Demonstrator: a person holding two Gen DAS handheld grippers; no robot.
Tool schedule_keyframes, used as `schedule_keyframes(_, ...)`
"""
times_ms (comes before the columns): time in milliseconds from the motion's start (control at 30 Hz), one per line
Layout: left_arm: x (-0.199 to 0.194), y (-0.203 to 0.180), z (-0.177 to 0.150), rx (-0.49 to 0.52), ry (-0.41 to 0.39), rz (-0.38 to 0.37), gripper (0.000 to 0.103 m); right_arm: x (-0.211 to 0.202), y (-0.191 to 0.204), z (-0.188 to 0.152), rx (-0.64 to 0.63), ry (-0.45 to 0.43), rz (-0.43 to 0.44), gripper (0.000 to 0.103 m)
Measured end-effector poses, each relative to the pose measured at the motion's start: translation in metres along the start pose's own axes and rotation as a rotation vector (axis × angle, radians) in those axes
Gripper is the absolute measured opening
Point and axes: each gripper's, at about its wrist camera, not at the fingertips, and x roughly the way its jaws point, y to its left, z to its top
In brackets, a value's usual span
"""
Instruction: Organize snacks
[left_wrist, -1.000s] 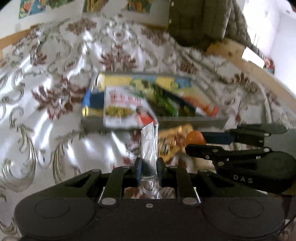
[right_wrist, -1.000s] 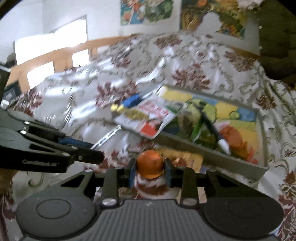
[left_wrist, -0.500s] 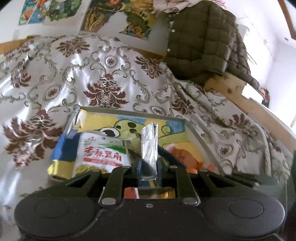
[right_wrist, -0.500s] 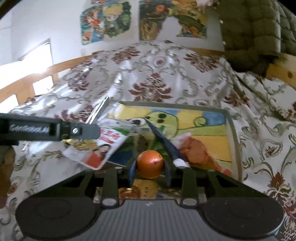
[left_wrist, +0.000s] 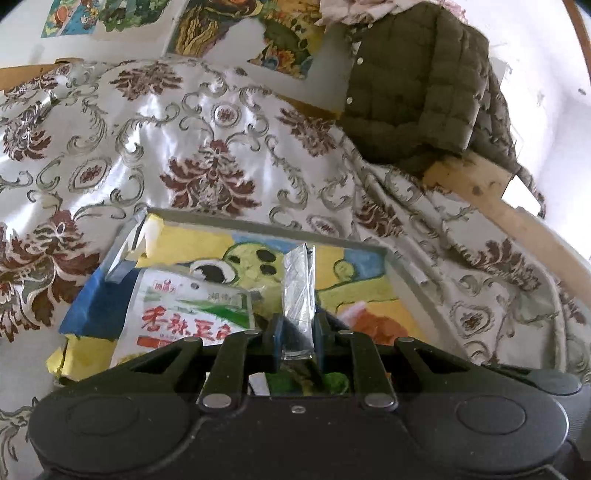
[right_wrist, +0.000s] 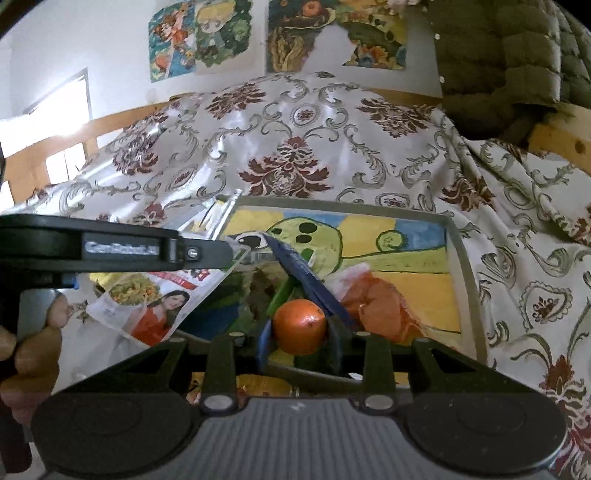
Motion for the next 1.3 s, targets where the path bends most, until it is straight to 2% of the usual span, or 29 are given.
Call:
schedule_keyframes(400, 0.018, 0.000, -0.011, 0.009, 0.061, 0.020, 0.018, 0.005, 0.010, -0.003, -0.057, 0.010, -0.028, 0.036)
schedule_keyframes(700, 0.021, 0.002, -0.012, -0.026, 0.091, 0.010, 0.019, 0.003, 0.008, -0.002, -0.057, 0.008, -0.028, 0.040)
schedule_keyframes(933, 0.017, 0.008, -0.011, -0.071, 0.085, 0.005, 0.022, -0.004, 0.007, -0.001, -0.068, -0.004, -0.037, 0.042)
schedule_keyframes(1133, -0.001, 0.008, -0.006, -0.099, 0.034, 0.020, 0.030, -0.019, 0.000, 0.003, -0.040, -0.038, -0.053, 0.051)
schedule_keyframes(1233, -0.014, 0.004, -0.002, -0.087, -0.008, 0.046, 0.041, -0.032, -0.006, 0.007, -0.013, -0.068, -0.072, 0.059)
schedule_keyframes(1300, -0.027, 0.001, 0.001, -0.081, -0.047, 0.065, 0.054, -0.042, -0.009, 0.010, 0.013, -0.092, -0.089, 0.067)
